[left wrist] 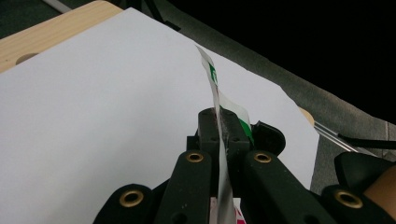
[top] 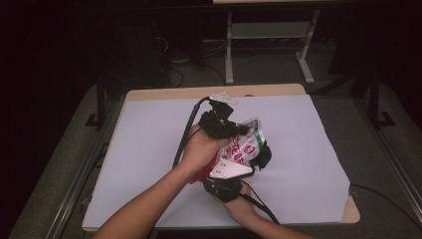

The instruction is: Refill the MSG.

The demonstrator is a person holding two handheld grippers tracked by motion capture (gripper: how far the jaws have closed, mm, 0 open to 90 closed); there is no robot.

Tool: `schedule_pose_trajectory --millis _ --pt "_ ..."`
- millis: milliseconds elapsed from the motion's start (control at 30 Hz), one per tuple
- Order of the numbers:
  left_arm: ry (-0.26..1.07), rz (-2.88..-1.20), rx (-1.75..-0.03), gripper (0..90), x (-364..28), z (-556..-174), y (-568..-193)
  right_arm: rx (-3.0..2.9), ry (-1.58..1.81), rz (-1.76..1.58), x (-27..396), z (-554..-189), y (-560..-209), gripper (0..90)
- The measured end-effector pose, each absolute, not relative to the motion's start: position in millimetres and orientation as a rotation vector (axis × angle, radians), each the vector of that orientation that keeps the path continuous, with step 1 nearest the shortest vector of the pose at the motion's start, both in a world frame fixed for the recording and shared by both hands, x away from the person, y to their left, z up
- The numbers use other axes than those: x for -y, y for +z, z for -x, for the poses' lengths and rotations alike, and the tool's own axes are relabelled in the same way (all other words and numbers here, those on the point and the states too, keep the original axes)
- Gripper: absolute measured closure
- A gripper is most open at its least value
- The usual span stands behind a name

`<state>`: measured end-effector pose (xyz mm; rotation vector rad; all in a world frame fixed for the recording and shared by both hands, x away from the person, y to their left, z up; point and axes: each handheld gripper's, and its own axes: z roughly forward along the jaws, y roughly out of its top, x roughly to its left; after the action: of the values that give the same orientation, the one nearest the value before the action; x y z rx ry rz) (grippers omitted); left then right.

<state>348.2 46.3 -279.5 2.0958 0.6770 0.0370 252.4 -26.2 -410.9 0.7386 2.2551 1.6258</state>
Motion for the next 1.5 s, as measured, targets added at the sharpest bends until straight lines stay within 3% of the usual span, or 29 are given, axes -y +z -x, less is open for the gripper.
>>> schedule_pose_trajectory --millis 1500 --pt "0.041 -2.124 -0.695 90.0 -41.7 -353.4 -279.0 -2.251 1.650 -0.730 25.2 -252.9 -408.6 90.0"
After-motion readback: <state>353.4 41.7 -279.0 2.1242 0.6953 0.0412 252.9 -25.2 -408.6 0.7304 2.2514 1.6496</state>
